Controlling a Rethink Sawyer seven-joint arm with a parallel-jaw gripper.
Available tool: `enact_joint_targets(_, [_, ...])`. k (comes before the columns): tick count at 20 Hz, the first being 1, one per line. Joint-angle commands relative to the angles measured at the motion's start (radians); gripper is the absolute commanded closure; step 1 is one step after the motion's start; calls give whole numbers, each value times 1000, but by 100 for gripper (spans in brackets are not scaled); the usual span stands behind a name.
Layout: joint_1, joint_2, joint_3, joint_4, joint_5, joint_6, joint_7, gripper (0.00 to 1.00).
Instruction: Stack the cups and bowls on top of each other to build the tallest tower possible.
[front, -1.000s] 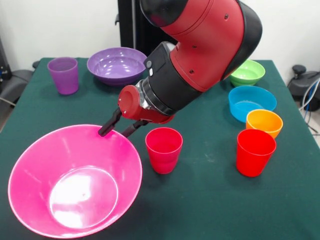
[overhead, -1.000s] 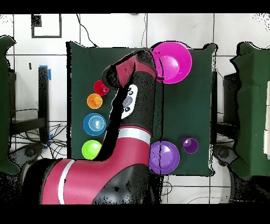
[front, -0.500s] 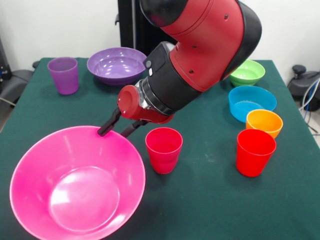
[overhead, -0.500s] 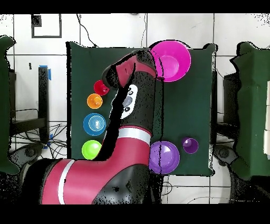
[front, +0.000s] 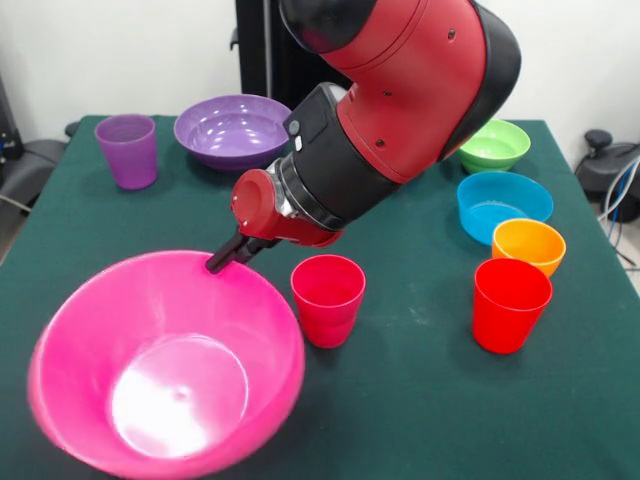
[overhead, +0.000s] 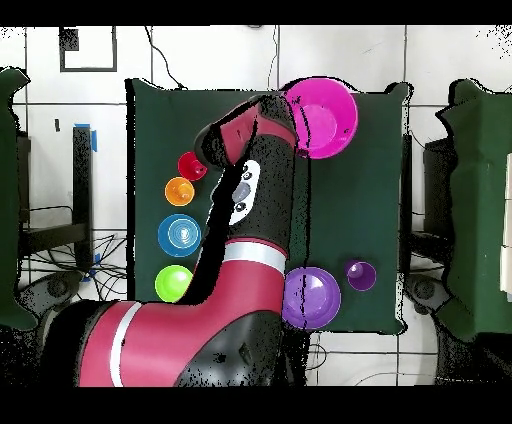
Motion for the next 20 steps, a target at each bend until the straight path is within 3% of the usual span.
enact_joint_targets(1, [13, 10, 98, 13, -70, -39, -268, 100])
enact_joint_targets(20, [24, 13, 94, 3, -84, -17, -286, 100])
